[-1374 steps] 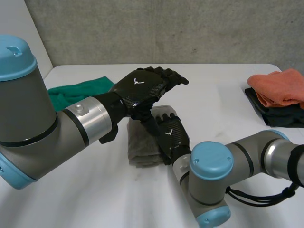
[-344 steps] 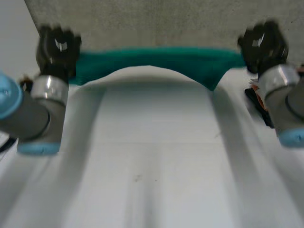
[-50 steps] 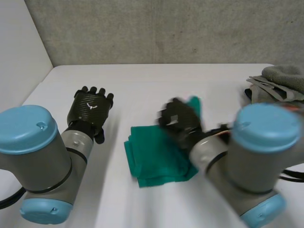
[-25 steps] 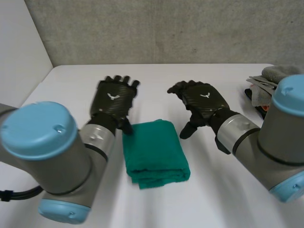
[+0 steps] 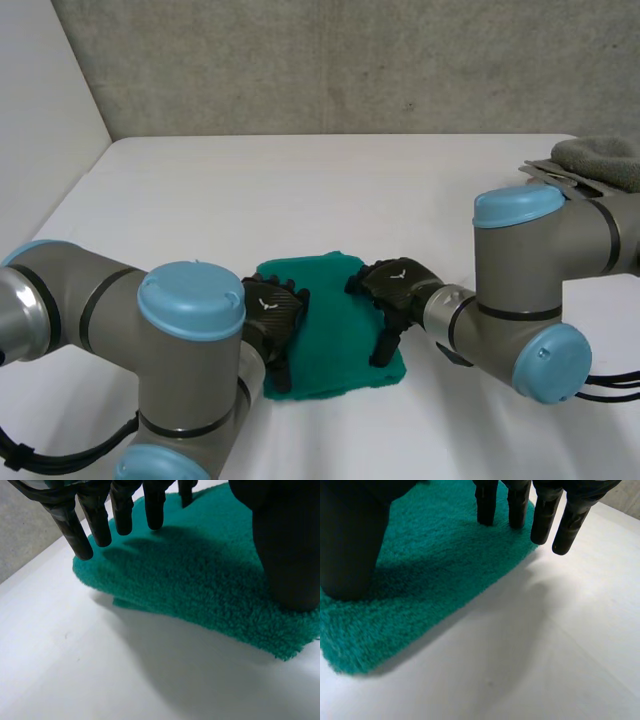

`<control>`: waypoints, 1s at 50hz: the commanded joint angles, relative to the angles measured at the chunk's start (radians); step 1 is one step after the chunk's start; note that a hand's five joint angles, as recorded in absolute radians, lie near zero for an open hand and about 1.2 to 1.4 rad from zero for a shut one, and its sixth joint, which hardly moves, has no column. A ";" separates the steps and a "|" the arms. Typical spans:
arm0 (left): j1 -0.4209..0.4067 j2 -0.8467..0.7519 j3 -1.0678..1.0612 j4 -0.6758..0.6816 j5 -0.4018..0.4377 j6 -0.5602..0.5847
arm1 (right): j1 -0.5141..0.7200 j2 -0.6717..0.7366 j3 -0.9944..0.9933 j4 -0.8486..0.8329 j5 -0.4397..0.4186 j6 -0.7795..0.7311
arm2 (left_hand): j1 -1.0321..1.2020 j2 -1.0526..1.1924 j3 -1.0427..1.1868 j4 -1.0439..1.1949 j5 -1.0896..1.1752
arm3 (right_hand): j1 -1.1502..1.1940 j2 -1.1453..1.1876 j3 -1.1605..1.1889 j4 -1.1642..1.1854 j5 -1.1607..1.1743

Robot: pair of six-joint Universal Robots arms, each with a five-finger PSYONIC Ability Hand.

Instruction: Fold the laundry.

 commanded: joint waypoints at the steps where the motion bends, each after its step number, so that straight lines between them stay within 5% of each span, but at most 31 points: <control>1: 0.010 0.022 0.031 0.005 0.011 -0.001 | 0.042 -0.062 0.009 -0.026 0.071 -0.044 | 0.018 0.007 0.001 0.007 -0.011 | -0.003 -0.031 -0.022 -0.045 -0.052; 10: 0.039 0.201 0.123 -0.018 0.103 0.000 | 0.051 -0.296 0.244 -0.313 0.088 -0.025 | 0.033 0.021 0.015 0.021 0.004 | -0.019 -0.047 -0.038 -0.061 -0.068; 20: 0.125 0.286 0.254 -0.230 0.453 -0.011 | 0.124 -0.399 0.541 -0.525 0.099 -0.018 | 0.042 0.030 0.024 0.030 0.013 | -0.019 -0.047 -0.038 -0.061 -0.068; 50: 0.126 0.273 0.259 -0.247 0.467 -0.015 | 0.218 -0.096 0.463 -0.734 0.114 -0.070 | 0.033 0.021 0.015 0.021 0.004 | -0.019 -0.047 -0.038 -0.061 -0.068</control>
